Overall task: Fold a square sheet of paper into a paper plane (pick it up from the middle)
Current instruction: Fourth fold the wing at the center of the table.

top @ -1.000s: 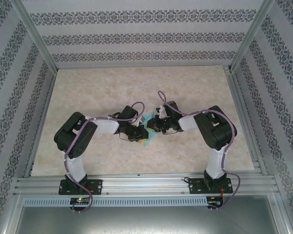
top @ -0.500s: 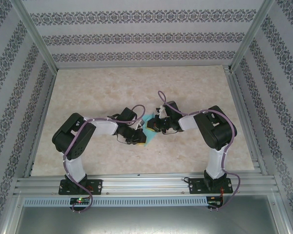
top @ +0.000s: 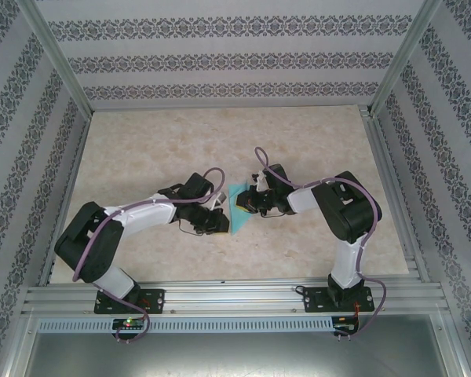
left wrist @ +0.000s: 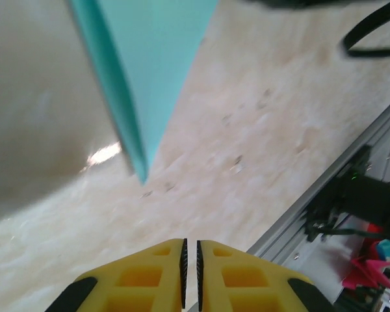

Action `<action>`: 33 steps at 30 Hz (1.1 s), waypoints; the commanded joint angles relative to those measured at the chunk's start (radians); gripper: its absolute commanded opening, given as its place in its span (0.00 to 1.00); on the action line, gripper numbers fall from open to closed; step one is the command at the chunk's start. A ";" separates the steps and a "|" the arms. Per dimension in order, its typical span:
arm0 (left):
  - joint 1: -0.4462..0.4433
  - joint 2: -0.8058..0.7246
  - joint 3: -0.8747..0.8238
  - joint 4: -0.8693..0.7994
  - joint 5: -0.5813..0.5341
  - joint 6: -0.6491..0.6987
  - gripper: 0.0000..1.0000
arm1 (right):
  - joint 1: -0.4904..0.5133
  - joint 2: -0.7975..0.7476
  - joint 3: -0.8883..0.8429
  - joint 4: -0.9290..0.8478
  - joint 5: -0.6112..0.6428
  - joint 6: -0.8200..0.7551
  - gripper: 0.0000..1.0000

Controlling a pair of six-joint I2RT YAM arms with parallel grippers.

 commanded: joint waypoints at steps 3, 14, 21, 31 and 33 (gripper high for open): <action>-0.013 0.101 0.068 0.201 0.017 -0.130 0.18 | 0.004 0.048 -0.076 -0.130 0.169 0.029 0.11; -0.017 0.243 0.091 0.262 0.013 -0.139 0.18 | 0.006 0.045 -0.092 -0.108 0.166 0.055 0.11; -0.017 0.245 0.020 0.141 -0.044 -0.086 0.15 | -0.003 0.039 -0.096 -0.119 0.165 0.041 0.12; -0.023 0.219 -0.050 0.002 -0.039 0.000 0.12 | -0.008 0.047 -0.084 -0.140 0.169 0.040 0.12; -0.026 0.199 -0.046 -0.050 -0.049 0.033 0.11 | -0.005 0.050 -0.083 -0.140 0.171 0.046 0.12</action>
